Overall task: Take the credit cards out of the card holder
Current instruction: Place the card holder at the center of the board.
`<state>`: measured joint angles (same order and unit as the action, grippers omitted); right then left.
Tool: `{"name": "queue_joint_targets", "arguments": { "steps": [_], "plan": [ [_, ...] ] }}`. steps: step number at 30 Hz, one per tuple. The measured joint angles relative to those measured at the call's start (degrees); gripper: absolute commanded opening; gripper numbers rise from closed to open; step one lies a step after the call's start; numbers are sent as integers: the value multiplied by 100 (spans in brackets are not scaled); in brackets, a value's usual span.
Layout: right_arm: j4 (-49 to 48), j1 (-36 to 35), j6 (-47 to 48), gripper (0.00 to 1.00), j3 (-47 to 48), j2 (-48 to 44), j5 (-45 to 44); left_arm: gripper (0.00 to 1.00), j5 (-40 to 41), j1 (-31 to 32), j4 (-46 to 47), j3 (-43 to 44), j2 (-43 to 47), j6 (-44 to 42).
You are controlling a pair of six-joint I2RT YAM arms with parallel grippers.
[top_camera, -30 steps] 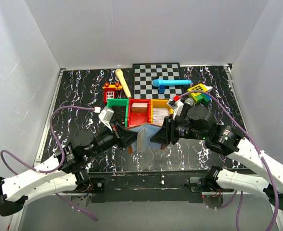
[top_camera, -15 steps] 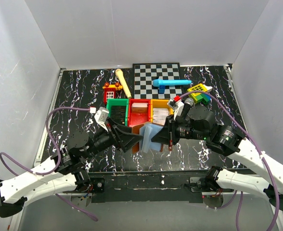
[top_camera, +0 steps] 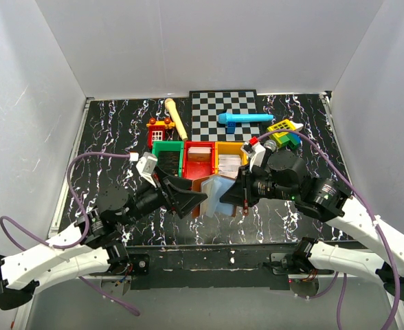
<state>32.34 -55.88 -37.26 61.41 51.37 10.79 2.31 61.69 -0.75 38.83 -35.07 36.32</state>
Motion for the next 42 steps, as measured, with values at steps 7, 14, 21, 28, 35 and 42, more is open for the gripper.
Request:
{"name": "queue_joint_targets", "arguments": {
  "steps": [7, 14, 21, 28, 35, 42],
  "plan": [
    [96, 0, -4, 1, 11, -2, -13, 30, 0, 0, 44, 72, -389, -96],
    [101, 0, -4, 32, 11, -68, 7, 0, 125, 0, -295, 240, -470, -136],
    [748, 0, 175, 57, 192, -426, -540, 0, 719, 22, -1410, 439, -382, -22],
    [1104, 0, 380, 45, 520, -949, -723, 0, 1091, 20, -2212, 553, -909, 407],
    [-341, -127, -37, 28, -809, -649, -186, 0, 822, 20, -874, -737, -992, 833],
    [-1471, -151, -396, 21, -2321, 212, -37, 0, 717, 20, 393, -2164, -1198, 1032]
  ]
}}
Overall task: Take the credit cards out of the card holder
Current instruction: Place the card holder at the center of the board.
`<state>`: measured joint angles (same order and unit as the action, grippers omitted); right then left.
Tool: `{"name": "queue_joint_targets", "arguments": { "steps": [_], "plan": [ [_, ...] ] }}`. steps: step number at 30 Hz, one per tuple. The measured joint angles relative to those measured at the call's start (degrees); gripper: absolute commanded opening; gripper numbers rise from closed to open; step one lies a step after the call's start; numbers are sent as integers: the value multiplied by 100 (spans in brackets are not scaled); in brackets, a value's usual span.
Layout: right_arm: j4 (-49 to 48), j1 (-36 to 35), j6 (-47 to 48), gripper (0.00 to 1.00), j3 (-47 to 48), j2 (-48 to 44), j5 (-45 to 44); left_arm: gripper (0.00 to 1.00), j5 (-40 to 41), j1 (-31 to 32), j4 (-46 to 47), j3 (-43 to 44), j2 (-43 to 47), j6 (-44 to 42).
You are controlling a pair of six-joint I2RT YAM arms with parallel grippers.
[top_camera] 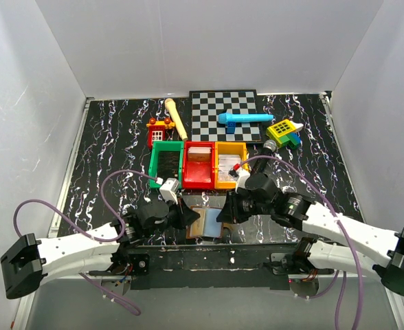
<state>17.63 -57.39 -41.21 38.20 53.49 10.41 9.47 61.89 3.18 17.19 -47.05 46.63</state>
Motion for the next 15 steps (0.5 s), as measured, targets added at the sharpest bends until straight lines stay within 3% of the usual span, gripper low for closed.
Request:
{"name": "queue_joint_targets", "arguments": {
  "steps": [6, 15],
  "plan": [
    [-922, 151, -190, 20, -387, 487, 11, 0, 17, 0, 887, -378, -299, 295],
    [-1751, 487, -389, 18, -575, 1685, 52, 0, 146, 0, 1381, -535, -632, 457]
  ]
}}
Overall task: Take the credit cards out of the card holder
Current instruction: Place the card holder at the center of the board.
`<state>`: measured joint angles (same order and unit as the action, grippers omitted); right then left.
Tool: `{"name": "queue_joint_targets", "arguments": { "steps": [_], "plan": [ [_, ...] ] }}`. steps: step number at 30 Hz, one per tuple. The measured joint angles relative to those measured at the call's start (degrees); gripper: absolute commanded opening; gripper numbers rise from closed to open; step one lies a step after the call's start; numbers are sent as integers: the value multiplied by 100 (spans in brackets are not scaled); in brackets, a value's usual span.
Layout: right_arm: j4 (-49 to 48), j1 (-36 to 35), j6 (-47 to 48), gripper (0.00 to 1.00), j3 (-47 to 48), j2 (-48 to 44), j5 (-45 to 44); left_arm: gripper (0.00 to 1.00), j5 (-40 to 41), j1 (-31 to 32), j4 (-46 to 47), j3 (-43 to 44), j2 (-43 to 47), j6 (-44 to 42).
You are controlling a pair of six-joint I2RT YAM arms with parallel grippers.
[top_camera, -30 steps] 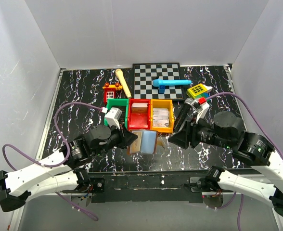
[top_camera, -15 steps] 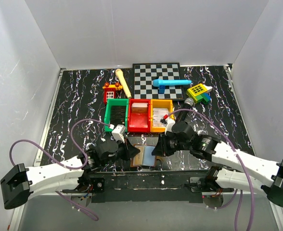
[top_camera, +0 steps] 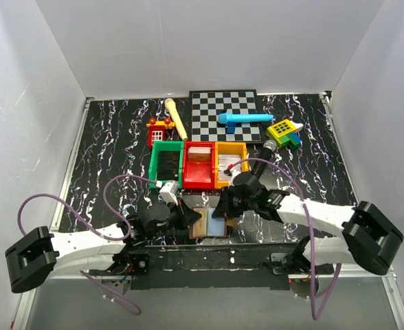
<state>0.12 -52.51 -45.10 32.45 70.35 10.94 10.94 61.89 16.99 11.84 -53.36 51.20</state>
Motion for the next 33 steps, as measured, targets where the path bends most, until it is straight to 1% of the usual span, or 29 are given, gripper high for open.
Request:
{"name": "queue_joint_targets", "arguments": {
  "steps": [3, 6, 13, 18, 19, 20, 24, 26, 29, 33],
  "plan": [
    [-70, 116, -79, 18, 0, 321, 90, 0, 33, -61, 42, 0, -205, 44],
    [-79, 258, -151, 18, 0, 431, 186, 0, -46, -243, 68, 0, -415, 131],
    [-72, 466, -188, 17, 2, 667, 345, 0, -570, -909, 280, 7, -935, 284],
    [-96, 466, -188, 17, 2, 702, 426, 0, -907, -1119, 319, 232, -1388, 251],
    [-94, 466, -188, 17, 2, 702, 428, 3, -953, -1132, 313, 291, -1440, 229],
    [-94, 466, -188, 17, 4, 706, 428, 9, -994, -1150, 297, 334, -1475, 208],
    [-101, 487, -195, 17, 11, 811, 455, 40, -1045, -1193, 120, 400, -1443, 48],
    [-98, 494, -205, 17, 11, 894, 470, 50, -1047, -1222, -57, 400, -1373, -48],
    [-50, 501, -225, 17, 13, 992, 494, 56, -1038, -1257, -317, 402, -1235, -155],
    [11, 520, -234, 17, 57, 1008, 516, 58, -1025, -1287, -723, 435, -1043, -223]
  ]
}}
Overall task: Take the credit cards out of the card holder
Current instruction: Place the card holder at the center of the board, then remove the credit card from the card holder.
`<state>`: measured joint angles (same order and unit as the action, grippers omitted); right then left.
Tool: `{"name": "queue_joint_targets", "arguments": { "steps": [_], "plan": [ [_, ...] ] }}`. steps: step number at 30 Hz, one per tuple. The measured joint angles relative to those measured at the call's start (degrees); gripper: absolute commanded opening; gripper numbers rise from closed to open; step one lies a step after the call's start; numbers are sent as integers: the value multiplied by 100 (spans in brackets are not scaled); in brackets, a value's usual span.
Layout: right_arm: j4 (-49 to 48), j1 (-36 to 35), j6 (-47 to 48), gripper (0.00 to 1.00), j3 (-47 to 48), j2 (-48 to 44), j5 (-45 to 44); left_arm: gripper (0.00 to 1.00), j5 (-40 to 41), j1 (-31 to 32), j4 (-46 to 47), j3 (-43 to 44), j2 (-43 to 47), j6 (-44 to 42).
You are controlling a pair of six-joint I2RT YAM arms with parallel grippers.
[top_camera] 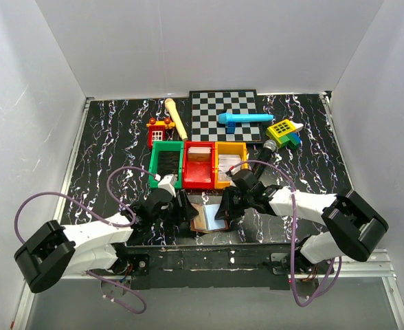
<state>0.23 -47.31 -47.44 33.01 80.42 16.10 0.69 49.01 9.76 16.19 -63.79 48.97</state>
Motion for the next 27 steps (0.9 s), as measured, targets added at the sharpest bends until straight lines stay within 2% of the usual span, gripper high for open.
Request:
{"name": "queue_joint_targets", "arguments": {
  "steps": [4, 10, 13, 16, 19, 23, 27],
  "plan": [
    [107, 4, 7, 17, 94, 0, -7, 57, 138, -15, -719, 111, 498, -17],
    [522, 4, 144, 18, 247, 0, -122, 52, 603, -48, -1963, 374, 1812, -17],
    [647, 4, 205, 18, 284, 0, -160, 47, 695, -55, -2175, 505, 2306, -26],
    [737, 4, 269, 18, 315, 0, -188, 40, 555, -59, -1961, 603, 2575, -35],
    [743, 4, 286, 18, 323, 0, -212, 37, 197, -59, -1604, 859, 2282, -42],
    [745, 4, 289, 17, 323, 4, -227, 31, -282, 107, -1016, 1414, 1119, -149],
    [752, 4, 310, 17, 323, 24, -245, 24, -498, 404, -741, 1449, 310, -203]
  ]
}}
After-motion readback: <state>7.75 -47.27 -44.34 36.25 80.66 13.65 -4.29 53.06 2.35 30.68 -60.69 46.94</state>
